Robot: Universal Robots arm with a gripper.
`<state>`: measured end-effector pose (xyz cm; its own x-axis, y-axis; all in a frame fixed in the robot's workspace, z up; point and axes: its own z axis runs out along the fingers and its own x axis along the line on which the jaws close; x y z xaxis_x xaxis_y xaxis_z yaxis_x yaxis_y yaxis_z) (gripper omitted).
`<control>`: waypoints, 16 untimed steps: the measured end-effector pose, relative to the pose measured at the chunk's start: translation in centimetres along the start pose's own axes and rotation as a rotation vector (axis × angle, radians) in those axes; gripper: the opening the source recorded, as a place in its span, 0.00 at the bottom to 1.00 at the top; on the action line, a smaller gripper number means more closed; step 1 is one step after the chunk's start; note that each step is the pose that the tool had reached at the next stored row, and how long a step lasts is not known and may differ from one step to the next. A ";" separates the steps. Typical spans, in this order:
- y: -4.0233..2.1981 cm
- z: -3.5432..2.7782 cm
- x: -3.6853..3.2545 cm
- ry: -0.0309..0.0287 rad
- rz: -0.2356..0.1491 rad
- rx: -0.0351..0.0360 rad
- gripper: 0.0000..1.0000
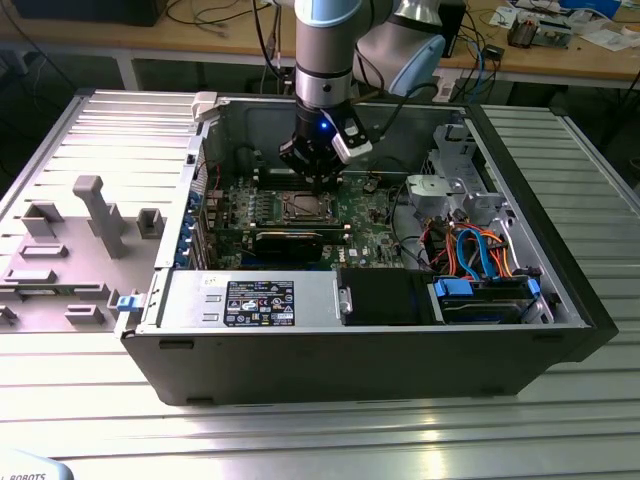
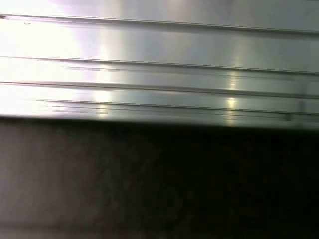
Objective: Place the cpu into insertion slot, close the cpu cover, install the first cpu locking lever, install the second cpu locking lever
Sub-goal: 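Install the first cpu locking lever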
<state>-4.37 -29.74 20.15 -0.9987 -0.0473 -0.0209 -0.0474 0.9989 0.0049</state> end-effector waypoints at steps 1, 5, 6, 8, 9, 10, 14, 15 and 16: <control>0.02 0.07 -0.01 0.0002 0.000 0.0017 0.11; 0.02 0.10 -0.01 -0.0004 0.000 -0.0064 0.11; 0.03 0.10 0.00 -0.0006 0.000 -0.0096 0.11; 0.04 0.08 0.00 -0.0009 0.000 -0.0147 0.11; 0.05 0.01 -0.01 -0.0016 0.000 -0.0160 0.11; 0.06 -0.13 -0.02 -0.0020 0.000 -0.0167 0.11; 0.05 -1.04 -0.03 -0.0011 0.000 -0.0152 0.11; 0.04 -1.04 -0.03 -0.0011 0.000 -0.0152 0.11; -0.03 -1.05 -0.03 -0.0009 0.000 -0.0150 0.11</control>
<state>-4.36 -29.78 21.20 -0.9986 -0.0473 -0.0218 -0.0478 0.9987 0.0199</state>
